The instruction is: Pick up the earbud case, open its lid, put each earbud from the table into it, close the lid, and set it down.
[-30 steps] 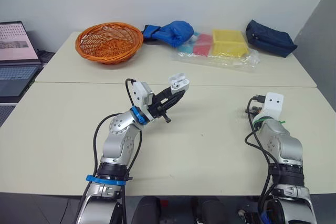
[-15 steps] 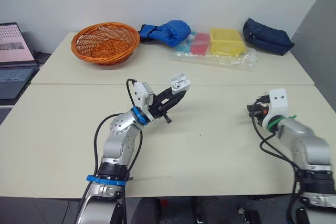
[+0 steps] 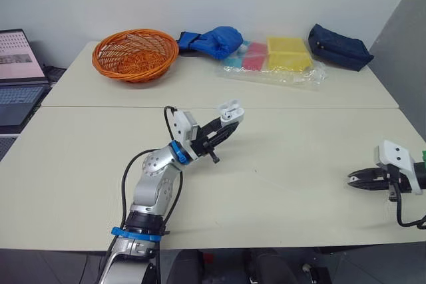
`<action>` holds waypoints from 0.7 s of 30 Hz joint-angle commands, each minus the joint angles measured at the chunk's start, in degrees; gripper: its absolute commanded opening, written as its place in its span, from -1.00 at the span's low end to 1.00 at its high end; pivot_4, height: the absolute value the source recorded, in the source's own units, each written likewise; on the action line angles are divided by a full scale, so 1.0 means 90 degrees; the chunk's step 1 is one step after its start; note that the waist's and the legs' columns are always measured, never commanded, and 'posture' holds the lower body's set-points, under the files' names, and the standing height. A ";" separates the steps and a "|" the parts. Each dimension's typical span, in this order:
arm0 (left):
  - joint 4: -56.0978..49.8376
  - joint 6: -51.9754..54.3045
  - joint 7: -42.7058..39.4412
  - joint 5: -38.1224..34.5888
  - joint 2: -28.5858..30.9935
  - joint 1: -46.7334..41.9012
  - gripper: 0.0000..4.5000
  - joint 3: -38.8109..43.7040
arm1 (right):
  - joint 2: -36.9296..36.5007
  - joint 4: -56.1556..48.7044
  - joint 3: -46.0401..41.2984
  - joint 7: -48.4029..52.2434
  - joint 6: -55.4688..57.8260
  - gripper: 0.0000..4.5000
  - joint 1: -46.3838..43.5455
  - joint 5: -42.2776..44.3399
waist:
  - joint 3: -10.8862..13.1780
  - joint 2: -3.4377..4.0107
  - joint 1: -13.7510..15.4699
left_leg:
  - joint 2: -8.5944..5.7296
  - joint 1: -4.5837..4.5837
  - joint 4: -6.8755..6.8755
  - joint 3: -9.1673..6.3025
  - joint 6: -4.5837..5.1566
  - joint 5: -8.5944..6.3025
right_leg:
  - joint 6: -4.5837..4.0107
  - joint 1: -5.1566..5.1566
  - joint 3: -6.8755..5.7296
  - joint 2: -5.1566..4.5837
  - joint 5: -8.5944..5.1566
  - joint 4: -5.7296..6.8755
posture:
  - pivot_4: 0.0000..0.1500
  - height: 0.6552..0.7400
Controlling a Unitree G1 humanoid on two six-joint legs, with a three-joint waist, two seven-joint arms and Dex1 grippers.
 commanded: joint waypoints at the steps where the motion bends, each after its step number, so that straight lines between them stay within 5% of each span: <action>1: -0.0389 -0.0058 0.0035 -0.0035 0.0019 -0.0027 -0.66 -0.0004 | 0.0052 0.0793 0.0142 -0.0015 -0.0842 -0.82 -0.0327 -0.0489 | -0.0001 0.0001 0.0002 | 0.0001 0.0002 -0.0001 -0.0002 0.0000 0.0000 | 0.0000 0.0001 0.0000 0.0002 0.0000 0.0001 | 1.00 1.00; 13: -0.0617 0.0129 0.0083 -0.0088 0.0131 0.0064 -0.66 -0.0014 | 0.0253 0.2101 0.0340 -0.0139 -0.1208 -0.82 -0.0721 -0.0903 | 0.0000 0.0004 0.0011 | 0.0001 0.0031 0.0001 -0.0002 0.0000 0.0000 | -0.0001 0.0033 0.0001 0.0000 0.0001 0.0000 | 1.00 1.00; 14: -0.0623 0.0141 0.0086 -0.0089 0.0132 0.0061 -0.66 -0.0017 | 0.0256 0.2149 0.0347 -0.0171 -0.1226 -0.50 -0.0743 -0.0933 | 0.0000 0.0004 0.0011 | 0.0001 0.0032 0.0001 -0.0001 0.0000 0.0000 | -0.0001 0.0034 0.0002 0.0000 0.0001 0.0000 | 1.00 1.00; 19: -0.0562 0.0177 0.0089 -0.0088 0.0134 -0.0012 -0.66 0.0003 | 0.0034 0.2236 0.0422 -0.0173 -0.1343 0.22 -0.0695 -0.1132 | -0.0001 0.0005 0.0016 | 0.0000 0.0034 0.0001 -0.0003 -0.0001 0.0000 | -0.0001 0.0038 -0.0001 -0.0001 0.0001 -0.0001 | 1.00 1.00; 21: -0.0549 0.0150 0.0098 -0.0081 0.0107 0.0000 -0.66 0.0000 | -0.0080 0.2124 0.0433 -0.0249 -0.1118 0.22 -0.0648 -0.1219 | -0.0001 0.0006 0.0017 | 0.0000 0.0034 0.0000 -0.0004 -0.0001 0.0000 | -0.0001 0.0038 -0.0002 -0.0001 0.0000 -0.0002 | 1.00 1.00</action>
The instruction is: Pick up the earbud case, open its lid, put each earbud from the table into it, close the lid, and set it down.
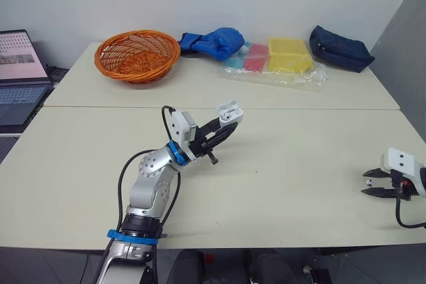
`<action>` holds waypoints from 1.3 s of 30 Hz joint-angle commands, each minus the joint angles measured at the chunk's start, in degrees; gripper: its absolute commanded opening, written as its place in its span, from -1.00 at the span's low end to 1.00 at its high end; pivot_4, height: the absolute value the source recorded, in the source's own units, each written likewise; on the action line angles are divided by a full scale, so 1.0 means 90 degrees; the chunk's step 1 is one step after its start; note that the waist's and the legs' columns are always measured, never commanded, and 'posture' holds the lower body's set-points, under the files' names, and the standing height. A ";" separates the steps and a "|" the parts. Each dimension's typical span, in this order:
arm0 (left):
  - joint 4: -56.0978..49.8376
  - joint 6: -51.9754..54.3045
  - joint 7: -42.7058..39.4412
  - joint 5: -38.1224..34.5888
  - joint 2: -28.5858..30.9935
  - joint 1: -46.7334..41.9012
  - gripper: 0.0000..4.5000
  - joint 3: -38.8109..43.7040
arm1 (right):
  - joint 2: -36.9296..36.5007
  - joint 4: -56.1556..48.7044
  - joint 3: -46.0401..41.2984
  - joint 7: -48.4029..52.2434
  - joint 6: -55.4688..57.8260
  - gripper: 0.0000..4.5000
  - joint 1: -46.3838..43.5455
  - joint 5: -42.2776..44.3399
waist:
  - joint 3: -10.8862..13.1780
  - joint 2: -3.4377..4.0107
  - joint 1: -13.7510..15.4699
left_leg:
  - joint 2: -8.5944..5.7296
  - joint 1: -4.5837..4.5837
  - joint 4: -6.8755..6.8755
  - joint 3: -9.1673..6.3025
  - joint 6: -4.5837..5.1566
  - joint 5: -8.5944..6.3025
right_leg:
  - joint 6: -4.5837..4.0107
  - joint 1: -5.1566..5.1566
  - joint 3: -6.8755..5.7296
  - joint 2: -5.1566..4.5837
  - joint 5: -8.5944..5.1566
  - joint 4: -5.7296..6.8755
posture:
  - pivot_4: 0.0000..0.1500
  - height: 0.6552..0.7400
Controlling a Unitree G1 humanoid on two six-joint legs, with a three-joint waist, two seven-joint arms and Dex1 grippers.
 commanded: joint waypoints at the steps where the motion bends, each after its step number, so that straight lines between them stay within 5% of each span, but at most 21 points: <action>1: -0.0229 -0.0043 0.0014 -0.0068 -0.0024 -0.0089 -0.66 -0.0002 | -0.0283 -0.0090 -0.0003 -0.0055 0.0230 0.22 0.0123 -0.0270 | 0.0000 0.0001 0.0001 | 0.0000 0.0000 0.0000 0.0001 0.0000 0.0000 | 0.0000 0.0000 0.0001 0.0000 0.0000 0.0000 | 1.00 1.00; 20: -0.0313 -0.0112 0.0139 -0.0027 -0.0121 0.0090 -0.66 -0.0023 | -0.0325 -0.1803 0.0497 -0.0096 0.3339 0.22 -0.0550 -0.0821 | -0.0002 0.0005 0.0001 | -0.0003 0.0002 0.0002 0.0001 0.0000 0.0000 | 0.0002 0.0000 0.0002 -0.0008 0.0001 0.0002 | 1.00 1.00; 39: -0.0375 -0.0073 0.0175 -0.0034 -0.0090 0.0135 -0.66 -0.0043 | -0.0336 -0.2289 0.0651 -0.0168 0.4040 0.22 -0.0329 -0.0898 | -0.0003 0.0005 0.0001 | -0.0003 0.0001 0.0003 0.0002 0.0000 0.0000 | 0.0002 -0.0001 0.0001 -0.0008 0.0001 0.0003 | 1.00 1.00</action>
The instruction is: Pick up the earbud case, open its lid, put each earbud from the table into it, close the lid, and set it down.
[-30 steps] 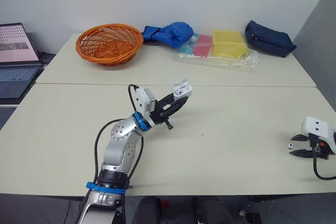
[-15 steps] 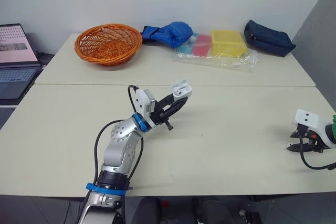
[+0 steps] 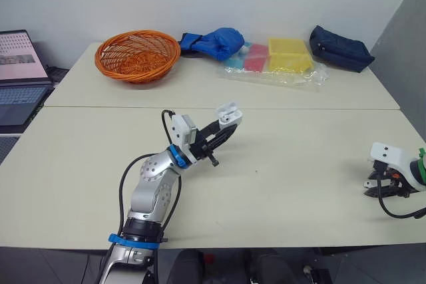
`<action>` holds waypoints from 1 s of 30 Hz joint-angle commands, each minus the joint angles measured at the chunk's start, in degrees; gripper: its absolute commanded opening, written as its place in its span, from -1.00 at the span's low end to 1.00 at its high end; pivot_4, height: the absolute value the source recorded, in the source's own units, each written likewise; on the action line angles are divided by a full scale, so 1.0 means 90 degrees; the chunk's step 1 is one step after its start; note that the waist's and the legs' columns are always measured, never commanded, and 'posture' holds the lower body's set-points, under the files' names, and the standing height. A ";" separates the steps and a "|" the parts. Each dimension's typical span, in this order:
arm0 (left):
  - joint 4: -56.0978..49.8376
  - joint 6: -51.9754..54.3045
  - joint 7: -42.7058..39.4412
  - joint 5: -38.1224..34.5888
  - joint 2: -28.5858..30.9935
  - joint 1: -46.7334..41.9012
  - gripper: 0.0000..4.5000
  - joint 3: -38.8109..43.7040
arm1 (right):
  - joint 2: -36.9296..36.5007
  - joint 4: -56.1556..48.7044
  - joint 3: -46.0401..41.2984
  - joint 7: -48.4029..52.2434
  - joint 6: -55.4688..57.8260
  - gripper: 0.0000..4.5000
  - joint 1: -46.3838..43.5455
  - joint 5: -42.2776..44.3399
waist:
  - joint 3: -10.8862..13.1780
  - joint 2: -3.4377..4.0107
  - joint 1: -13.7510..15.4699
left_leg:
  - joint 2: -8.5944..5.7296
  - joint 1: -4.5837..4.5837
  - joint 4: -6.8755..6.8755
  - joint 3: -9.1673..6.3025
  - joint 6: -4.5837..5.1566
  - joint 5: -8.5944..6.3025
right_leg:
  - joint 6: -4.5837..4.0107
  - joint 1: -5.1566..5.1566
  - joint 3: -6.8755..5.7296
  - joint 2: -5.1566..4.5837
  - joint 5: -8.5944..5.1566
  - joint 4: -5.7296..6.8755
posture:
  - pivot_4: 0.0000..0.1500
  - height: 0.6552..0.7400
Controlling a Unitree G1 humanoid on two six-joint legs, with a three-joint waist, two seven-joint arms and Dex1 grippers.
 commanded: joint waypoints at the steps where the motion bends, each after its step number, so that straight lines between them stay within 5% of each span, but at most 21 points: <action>1: -0.0308 -0.0043 0.0015 -0.0041 0.0009 -0.0059 -0.66 -0.0016 | 0.0015 -0.0031 -0.0038 -0.0093 0.0079 0.22 -0.0084 0.0008 | 0.0000 0.0000 0.0000 | 0.0000 0.0000 0.0000 0.0000 0.0000 0.0000 | 0.0000 0.0000 0.0000 0.0000 0.0000 0.0000 | 1.00 1.00; 17: -0.0397 -0.0025 0.0043 -0.0031 0.0042 0.0025 -0.66 -0.0024 | 0.0125 0.0079 0.0122 -0.0124 0.0159 0.22 -0.0226 -0.0061 | 0.0000 0.0000 -0.0012 | 0.0001 0.0001 0.0001 0.0001 0.0000 0.0000 | 0.0000 0.0000 0.0001 0.0001 0.0002 0.0001 | 1.00 1.00; 24: -0.0423 -0.0032 0.0053 -0.0023 0.0045 0.0032 -0.66 -0.0027 | 0.0121 0.0242 0.0137 -0.0238 -0.0081 -0.83 -0.0251 -0.0146 | 0.0000 -0.0001 -0.0012 | 0.0000 0.0001 0.0004 0.0002 0.0000 0.0000 | 0.0001 0.0001 0.0003 0.0000 0.0002 0.0002 | 1.00 1.00; 30: -0.0354 -0.0074 0.0007 -0.0027 0.0042 -0.0047 -0.66 -0.0017 | 0.0181 0.0175 0.0051 -0.0261 -0.0070 -0.84 -0.0327 -0.0037 | 0.0000 -0.0001 -0.0012 | 0.0000 0.0001 0.0006 0.0002 0.0000 0.0000 | 0.0002 0.0002 0.0004 0.0000 0.0003 0.0002 | 1.00 1.00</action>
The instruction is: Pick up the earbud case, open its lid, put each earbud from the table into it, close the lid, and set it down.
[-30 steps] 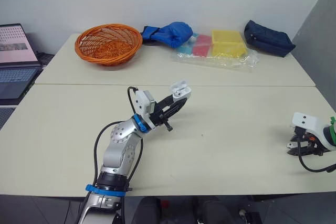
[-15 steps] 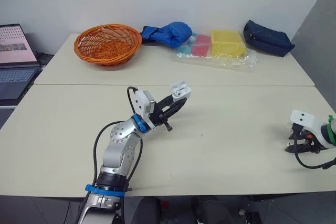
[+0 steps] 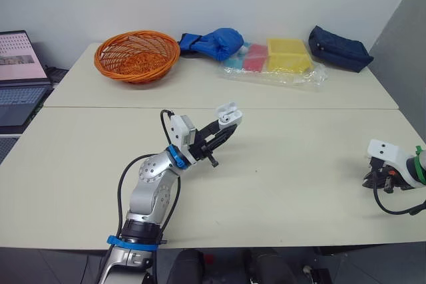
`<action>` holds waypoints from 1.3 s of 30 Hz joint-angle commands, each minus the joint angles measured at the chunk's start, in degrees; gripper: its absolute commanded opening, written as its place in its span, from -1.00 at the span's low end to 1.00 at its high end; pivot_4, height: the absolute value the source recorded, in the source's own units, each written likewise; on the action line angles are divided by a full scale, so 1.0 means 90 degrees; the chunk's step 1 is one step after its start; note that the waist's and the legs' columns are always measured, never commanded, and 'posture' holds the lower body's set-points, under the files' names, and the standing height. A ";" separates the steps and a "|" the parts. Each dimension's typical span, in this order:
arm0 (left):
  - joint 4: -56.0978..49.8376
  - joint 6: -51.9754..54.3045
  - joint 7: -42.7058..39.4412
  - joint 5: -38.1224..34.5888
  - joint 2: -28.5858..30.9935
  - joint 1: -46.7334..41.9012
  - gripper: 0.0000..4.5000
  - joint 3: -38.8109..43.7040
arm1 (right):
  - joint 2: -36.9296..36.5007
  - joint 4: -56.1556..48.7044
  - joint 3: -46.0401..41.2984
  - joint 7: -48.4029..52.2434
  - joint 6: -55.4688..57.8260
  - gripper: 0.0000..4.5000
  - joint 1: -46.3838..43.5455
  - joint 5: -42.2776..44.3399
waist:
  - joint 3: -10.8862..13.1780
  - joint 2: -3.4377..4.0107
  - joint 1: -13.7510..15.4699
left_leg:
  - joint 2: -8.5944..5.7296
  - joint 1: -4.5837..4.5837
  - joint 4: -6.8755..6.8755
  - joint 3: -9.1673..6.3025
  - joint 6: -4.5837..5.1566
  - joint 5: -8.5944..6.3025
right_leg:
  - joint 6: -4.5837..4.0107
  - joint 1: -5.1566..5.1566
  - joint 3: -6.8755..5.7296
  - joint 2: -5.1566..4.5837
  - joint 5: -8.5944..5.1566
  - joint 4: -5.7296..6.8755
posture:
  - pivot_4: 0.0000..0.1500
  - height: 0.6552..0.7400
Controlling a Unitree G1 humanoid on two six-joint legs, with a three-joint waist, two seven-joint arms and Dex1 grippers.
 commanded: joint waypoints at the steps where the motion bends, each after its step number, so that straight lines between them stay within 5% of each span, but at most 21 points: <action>1: -0.0149 -0.0099 -0.0032 -0.0022 0.0010 -0.0132 -0.66 -0.0011 | 0.0122 -0.0154 -0.0139 -0.0083 0.0095 -0.84 -0.0115 0.0146 | 0.0000 0.0000 -0.0002 | 0.0000 0.0000 0.0000 0.0000 0.0000 0.0000 | 0.0000 0.0000 0.0000 0.0000 0.0000 0.0000 | 1.00 1.00; 9: -0.0114 -0.0111 -0.0048 -0.0048 -0.0013 -0.0208 -0.66 0.0006 | 0.3338 -0.3707 -0.1957 -0.2502 0.2486 -0.84 -0.1125 0.2512 | 0.0002 0.0010 -0.0063 | 0.0018 0.0003 -0.0007 -0.0037 -0.0002 0.0002 | -0.0017 -0.0013 -0.0002 0.0042 0.0013 0.0027 | 1.00 1.00; 16: 0.0041 -0.0067 -0.0197 -0.0125 -0.0049 -0.0490 -0.66 -0.0028 | 0.5539 -0.5353 -0.2561 -0.4782 0.3204 -0.84 -0.2058 0.3517 | 0.0000 0.0006 0.0058 | 0.0013 -0.0015 -0.0002 -0.0022 -0.0004 0.0003 | -0.0023 -0.0028 -0.0010 0.0022 0.0003 0.0043 | 1.00 1.00; 39: 0.0293 0.0011 -0.0423 -0.0209 -0.0098 -0.0861 -0.66 0.0018 | 0.5582 -0.5314 -0.1055 -0.5404 0.1944 -0.84 -0.1149 0.3410 | -0.0001 0.0006 0.0007 | 0.0019 -0.0022 -0.0014 -0.0018 -0.0002 0.0002 | -0.0021 -0.0021 -0.0011 0.0025 0.0006 0.0003 | 1.00 1.00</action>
